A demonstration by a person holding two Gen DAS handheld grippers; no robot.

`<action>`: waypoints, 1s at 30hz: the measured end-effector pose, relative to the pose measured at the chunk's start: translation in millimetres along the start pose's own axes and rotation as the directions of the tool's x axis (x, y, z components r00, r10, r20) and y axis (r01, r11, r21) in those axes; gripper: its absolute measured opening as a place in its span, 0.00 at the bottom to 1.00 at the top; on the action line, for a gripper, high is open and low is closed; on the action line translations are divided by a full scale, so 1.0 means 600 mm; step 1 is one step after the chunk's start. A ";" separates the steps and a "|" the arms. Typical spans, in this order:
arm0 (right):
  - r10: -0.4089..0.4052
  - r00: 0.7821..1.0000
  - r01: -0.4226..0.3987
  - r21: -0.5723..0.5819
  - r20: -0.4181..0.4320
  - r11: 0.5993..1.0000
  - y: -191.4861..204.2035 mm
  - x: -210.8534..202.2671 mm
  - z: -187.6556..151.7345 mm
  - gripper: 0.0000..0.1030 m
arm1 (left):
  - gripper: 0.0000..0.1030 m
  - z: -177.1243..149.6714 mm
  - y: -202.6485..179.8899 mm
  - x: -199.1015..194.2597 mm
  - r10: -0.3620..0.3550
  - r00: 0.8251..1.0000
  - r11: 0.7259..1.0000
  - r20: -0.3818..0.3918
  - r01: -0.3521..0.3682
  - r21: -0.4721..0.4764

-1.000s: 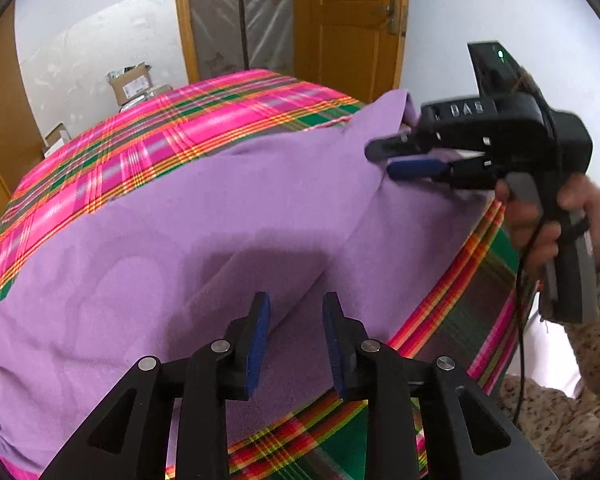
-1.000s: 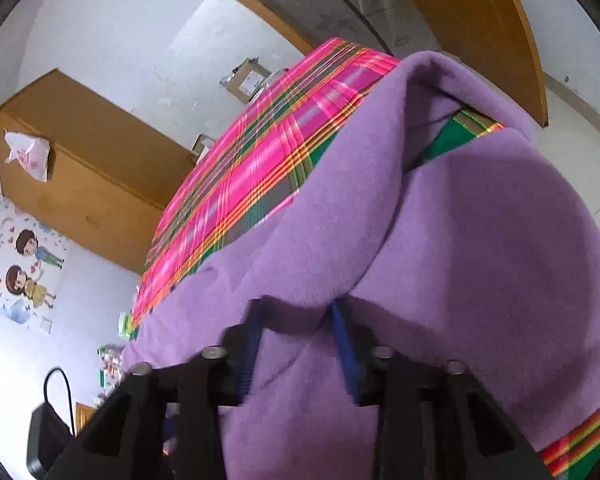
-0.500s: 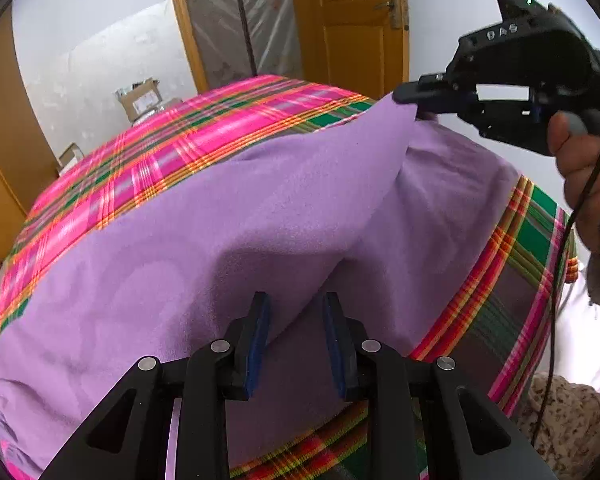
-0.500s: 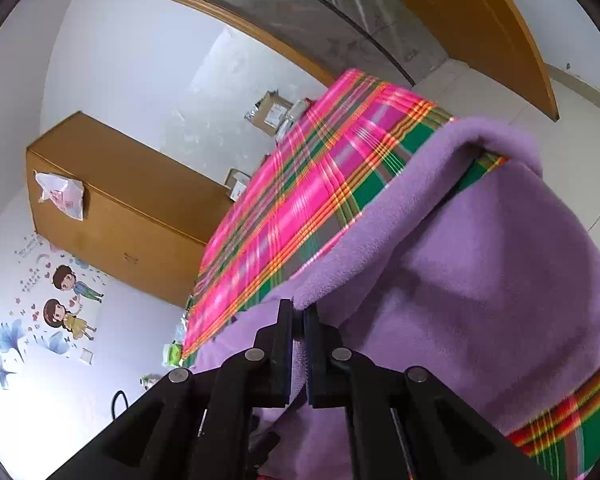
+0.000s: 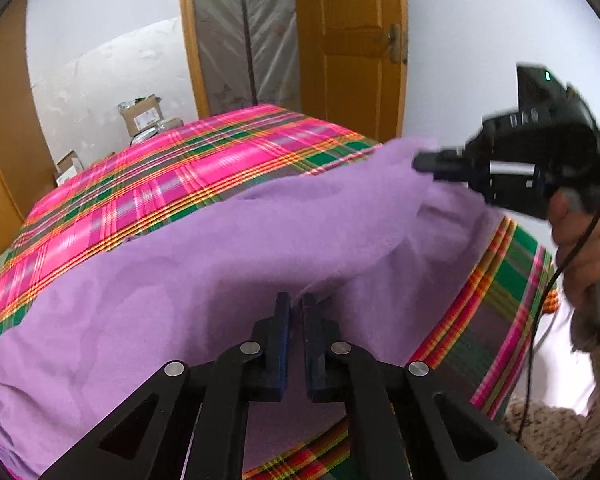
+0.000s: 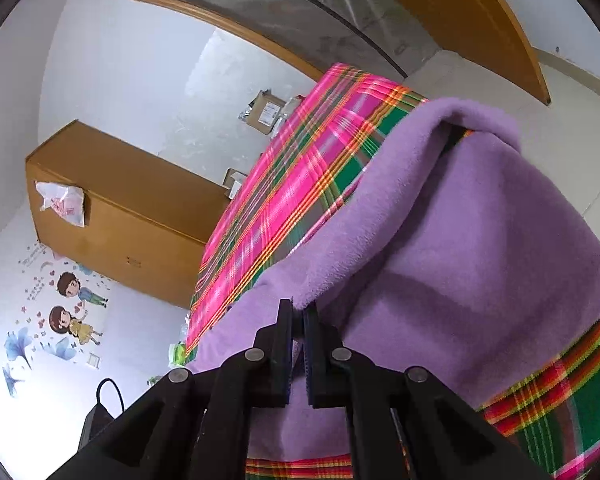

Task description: Fold clothes

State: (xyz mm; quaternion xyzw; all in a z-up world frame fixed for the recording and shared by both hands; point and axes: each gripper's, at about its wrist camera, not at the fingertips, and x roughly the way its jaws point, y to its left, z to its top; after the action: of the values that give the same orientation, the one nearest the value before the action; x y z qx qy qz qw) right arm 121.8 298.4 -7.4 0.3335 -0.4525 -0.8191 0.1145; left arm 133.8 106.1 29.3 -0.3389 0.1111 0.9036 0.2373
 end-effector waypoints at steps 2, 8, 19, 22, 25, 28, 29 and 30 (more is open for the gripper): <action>0.002 1.000 -0.002 0.005 0.003 1.000 -0.005 -0.002 -0.001 0.05 | 0.06 0.003 0.000 -0.002 -0.021 1.000 1.000 0.011 0.021 0.001; 0.029 0.999 -0.029 0.021 0.015 0.999 0.001 -0.011 0.002 0.05 | 0.27 -0.002 -0.023 0.003 -0.027 1.000 0.999 0.006 0.027 0.039; 0.046 0.999 -0.046 0.024 0.000 0.999 0.009 -0.017 0.006 0.05 | 0.27 -0.003 -0.080 0.046 0.144 0.989 0.970 -0.021 -0.137 0.201; 0.045 0.999 -0.045 0.025 -0.005 0.999 0.007 -0.018 0.005 0.05 | 0.27 -0.002 -0.081 0.060 0.163 0.986 0.967 -0.037 -0.152 0.205; 0.055 0.998 -0.055 0.041 -0.009 0.998 0.000 -0.020 0.006 0.05 | 0.27 0.001 -0.075 0.064 0.148 0.988 0.974 -0.048 -0.137 0.179; 0.060 0.998 -0.060 0.042 -0.005 0.997 0.000 -0.022 0.007 0.05 | 0.27 0.004 -0.073 0.060 0.122 0.992 0.979 -0.039 -0.114 0.170; 0.060 0.998 -0.060 0.035 -0.004 0.998 0.003 -0.022 0.008 0.05 | 0.27 0.003 -0.075 0.054 0.099 0.995 0.981 -0.028 -0.093 0.172; 0.059 0.998 -0.059 0.032 -0.001 0.998 0.004 -0.024 0.008 0.05 | 0.27 0.002 -0.076 0.048 0.070 0.997 0.983 -0.011 -0.067 0.172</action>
State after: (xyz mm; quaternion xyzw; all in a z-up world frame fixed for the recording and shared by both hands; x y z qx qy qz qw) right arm 129.2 307.0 2.5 0.3227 -0.4751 -0.8076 0.1340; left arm 137.1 156.4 9.5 -0.3211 0.2022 0.8953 0.2333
